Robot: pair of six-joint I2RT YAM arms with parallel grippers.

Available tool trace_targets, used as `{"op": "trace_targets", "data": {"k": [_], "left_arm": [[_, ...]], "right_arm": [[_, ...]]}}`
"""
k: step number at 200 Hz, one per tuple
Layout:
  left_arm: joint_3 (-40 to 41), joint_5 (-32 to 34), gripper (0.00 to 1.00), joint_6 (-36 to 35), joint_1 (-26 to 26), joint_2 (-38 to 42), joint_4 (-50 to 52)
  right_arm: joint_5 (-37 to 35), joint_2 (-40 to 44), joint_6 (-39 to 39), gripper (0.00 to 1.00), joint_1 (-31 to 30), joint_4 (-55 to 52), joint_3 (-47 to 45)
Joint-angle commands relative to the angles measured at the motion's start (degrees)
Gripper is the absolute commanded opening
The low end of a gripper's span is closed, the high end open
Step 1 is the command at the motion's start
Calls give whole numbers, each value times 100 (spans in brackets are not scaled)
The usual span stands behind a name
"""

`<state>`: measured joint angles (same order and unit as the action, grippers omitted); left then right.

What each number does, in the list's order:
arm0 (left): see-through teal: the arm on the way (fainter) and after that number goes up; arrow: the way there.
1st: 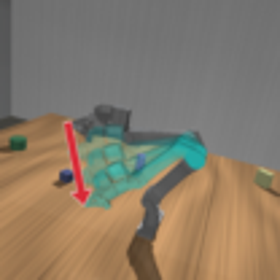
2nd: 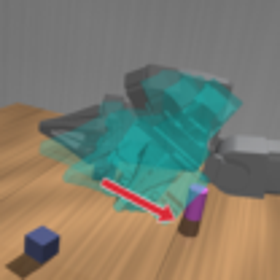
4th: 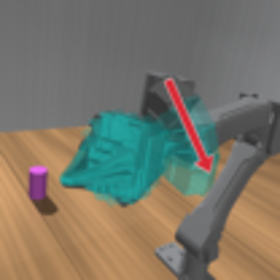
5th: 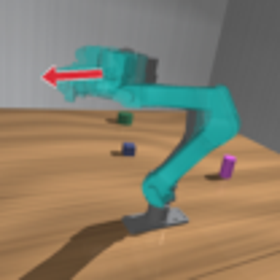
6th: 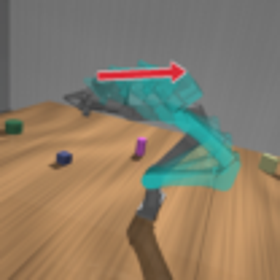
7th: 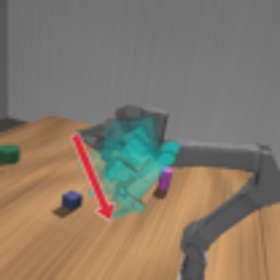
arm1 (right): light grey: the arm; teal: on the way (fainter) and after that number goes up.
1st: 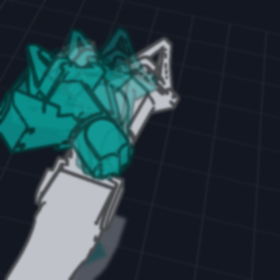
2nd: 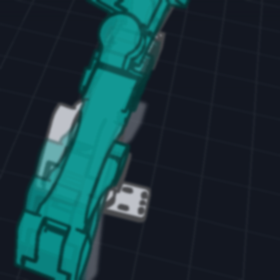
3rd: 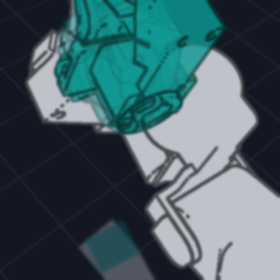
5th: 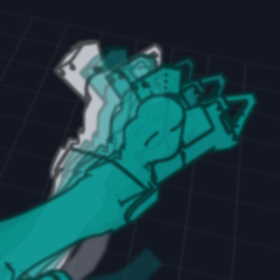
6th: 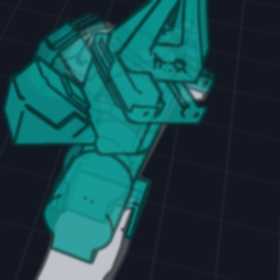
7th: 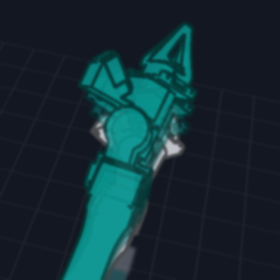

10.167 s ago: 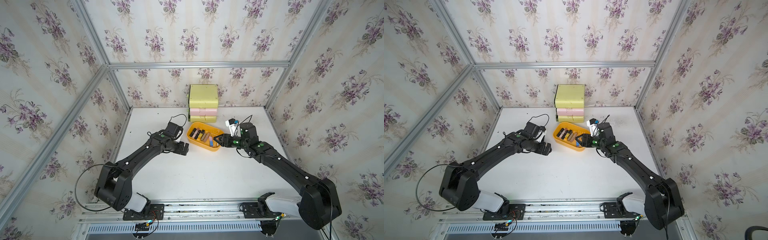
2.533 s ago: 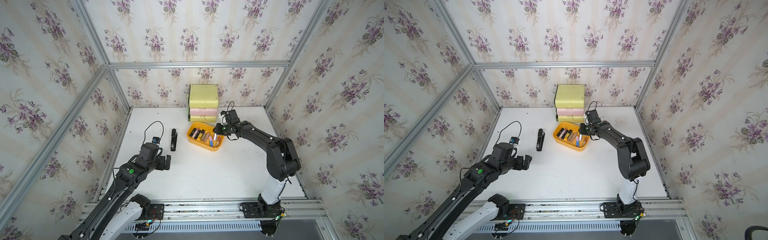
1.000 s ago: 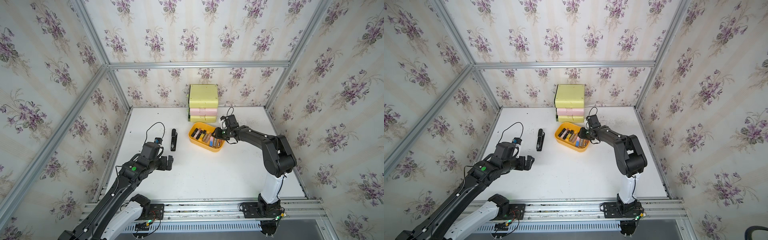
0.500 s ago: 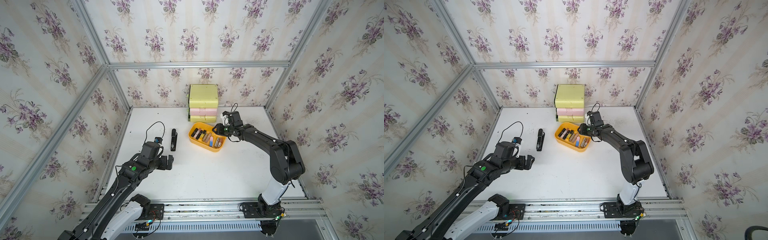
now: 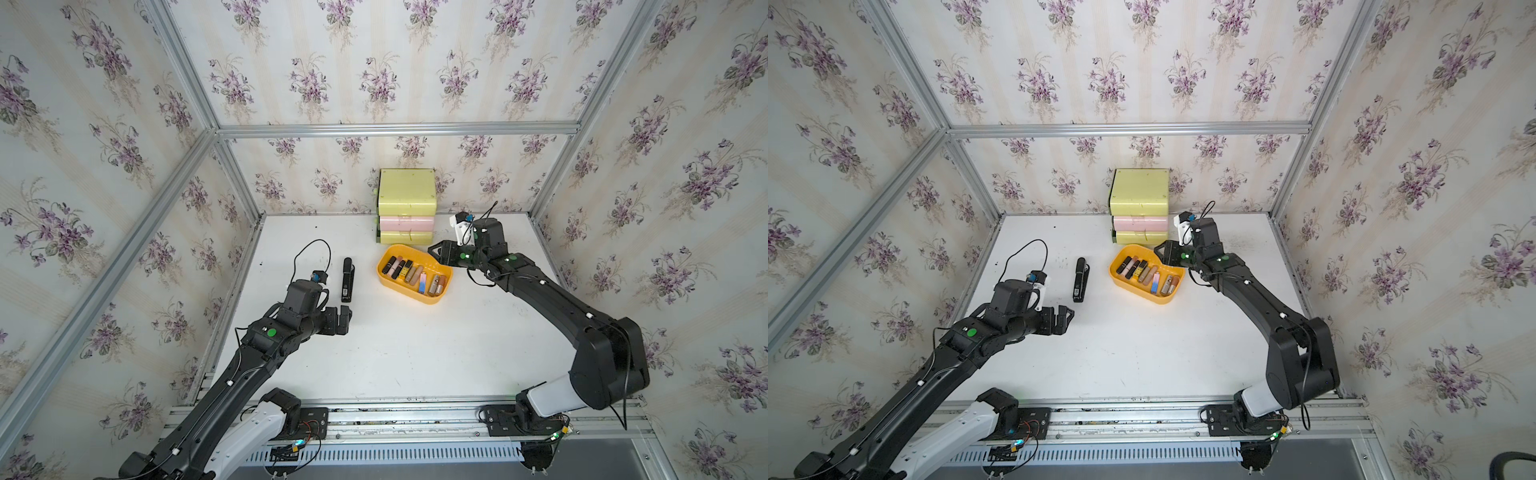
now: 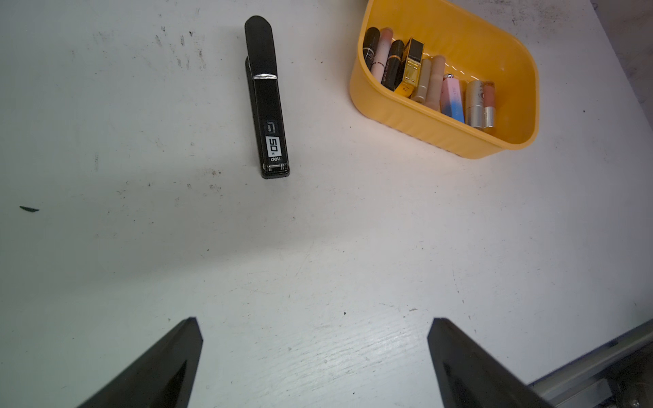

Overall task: Put the lipstick into the storage box
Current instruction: Reset both arms

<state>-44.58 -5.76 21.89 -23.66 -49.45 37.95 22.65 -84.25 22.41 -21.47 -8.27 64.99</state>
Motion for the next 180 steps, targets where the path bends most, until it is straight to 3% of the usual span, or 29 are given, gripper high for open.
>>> {"op": "trace_targets", "data": {"k": [1, 56, 95, 122, 180], "left_arm": [[-71, -58, 100, 104, 2, -52, -328], [-235, 444, 100, 146, 2, -244, -370], [-120, 913, 100, 87, 5, -222, -640], [120, 1377, 100, 129, 3, -124, -1045], [837, 2059, 100, -231, 7, 291, -1784]], "right_arm": [[-125, 343, -266, 49, 29, 319, -142], [-725, 1359, -364, 56, 347, 1140, -873], [-1571, 2089, -816, 64, 381, 2054, -1692], [-1996, 2372, -1196, 63, 381, 2562, -2300], [-1907, 2582, -1154, 63, 381, 3080, -2725]]}}
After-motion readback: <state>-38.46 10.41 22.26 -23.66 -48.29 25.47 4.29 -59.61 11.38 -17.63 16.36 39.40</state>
